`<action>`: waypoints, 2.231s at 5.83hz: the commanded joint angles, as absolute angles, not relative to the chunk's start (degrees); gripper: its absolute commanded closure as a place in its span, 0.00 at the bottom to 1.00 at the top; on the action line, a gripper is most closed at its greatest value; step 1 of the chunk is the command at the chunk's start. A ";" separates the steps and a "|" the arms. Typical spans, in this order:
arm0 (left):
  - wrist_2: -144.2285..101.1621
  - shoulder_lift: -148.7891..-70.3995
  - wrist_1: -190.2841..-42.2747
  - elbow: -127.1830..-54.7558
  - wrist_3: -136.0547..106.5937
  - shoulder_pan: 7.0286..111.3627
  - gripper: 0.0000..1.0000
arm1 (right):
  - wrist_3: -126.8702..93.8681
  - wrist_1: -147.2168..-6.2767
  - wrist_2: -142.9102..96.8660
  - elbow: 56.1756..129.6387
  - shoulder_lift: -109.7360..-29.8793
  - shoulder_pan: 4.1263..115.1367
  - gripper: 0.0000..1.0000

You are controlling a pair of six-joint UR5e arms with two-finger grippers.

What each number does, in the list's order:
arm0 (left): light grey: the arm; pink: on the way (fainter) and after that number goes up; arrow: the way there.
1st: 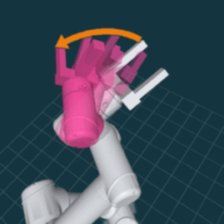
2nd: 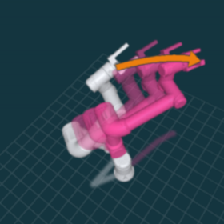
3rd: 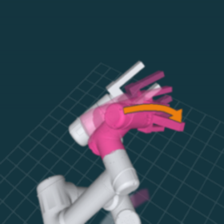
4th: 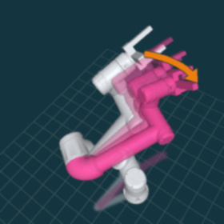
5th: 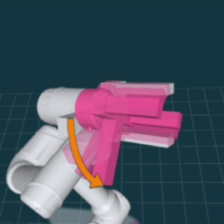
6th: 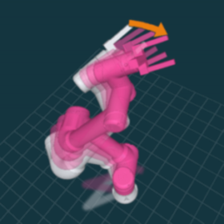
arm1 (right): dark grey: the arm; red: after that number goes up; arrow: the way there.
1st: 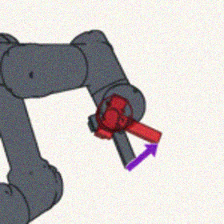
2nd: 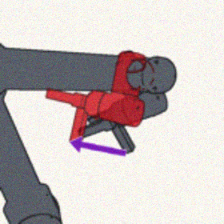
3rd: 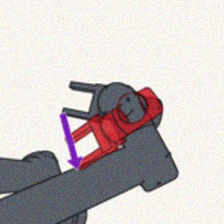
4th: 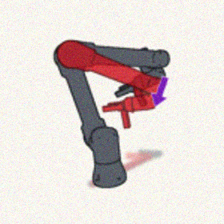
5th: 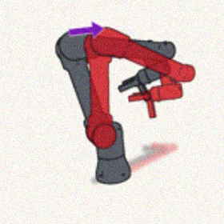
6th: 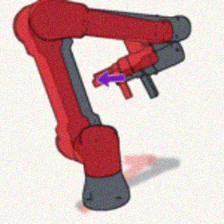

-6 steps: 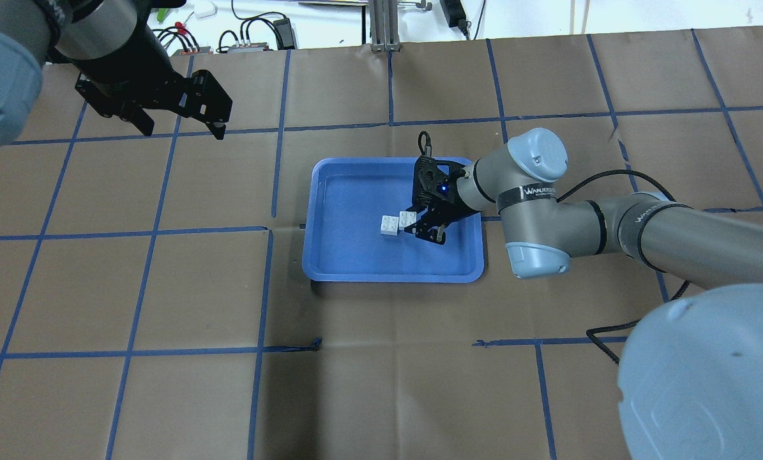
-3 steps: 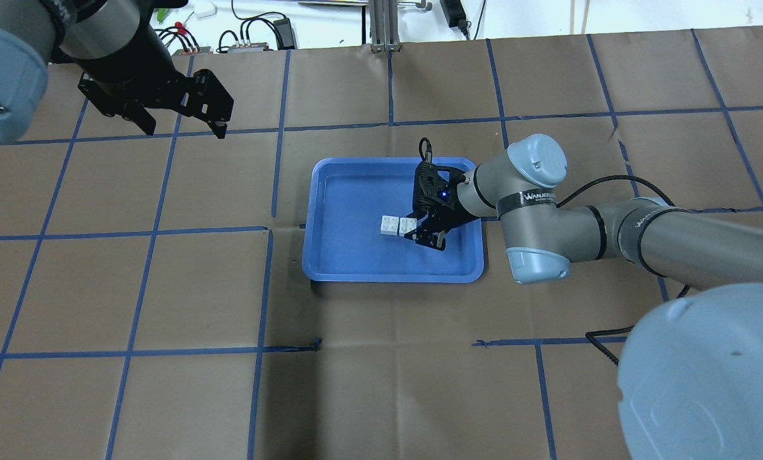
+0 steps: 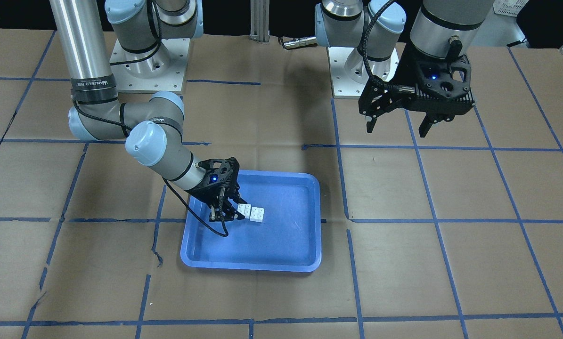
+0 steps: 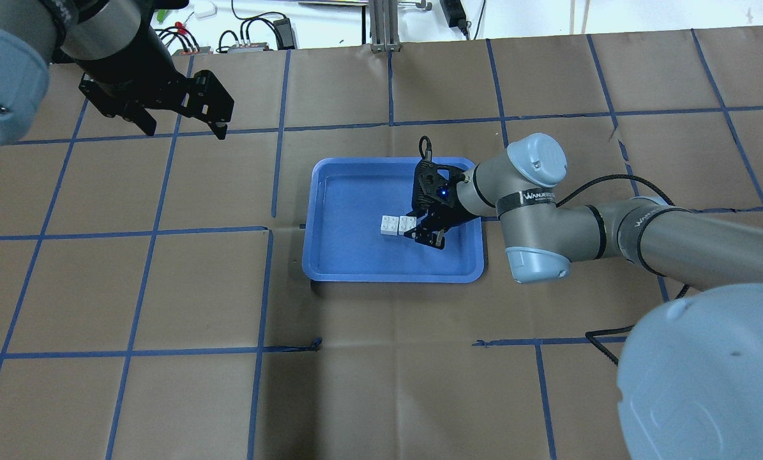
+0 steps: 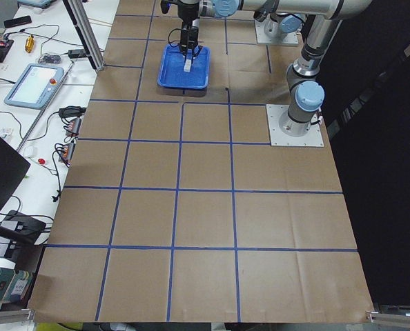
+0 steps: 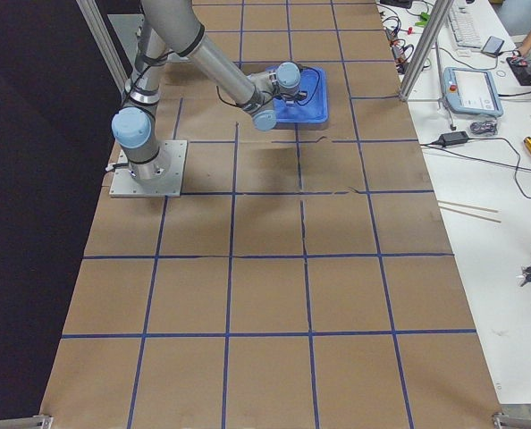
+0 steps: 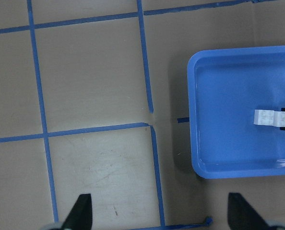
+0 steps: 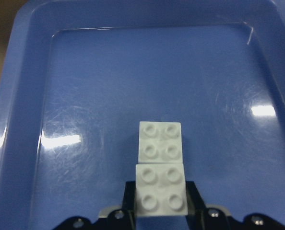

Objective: Assemble white blocks and place on blue tray

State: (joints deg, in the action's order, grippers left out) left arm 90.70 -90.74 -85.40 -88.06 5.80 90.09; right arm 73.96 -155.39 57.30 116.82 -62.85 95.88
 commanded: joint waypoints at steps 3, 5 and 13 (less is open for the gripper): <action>90.70 -90.79 -85.34 -88.07 5.71 90.09 0.00 | 73.21 -155.48 57.22 116.28 -61.97 95.89 0.89; 90.70 -90.88 -85.34 -88.15 5.45 90.09 0.00 | 73.21 -155.39 56.60 116.02 -61.88 95.98 0.89; 90.70 -90.79 -85.34 -87.98 5.80 90.09 0.00 | 73.21 -155.30 56.51 116.10 -61.70 95.98 0.68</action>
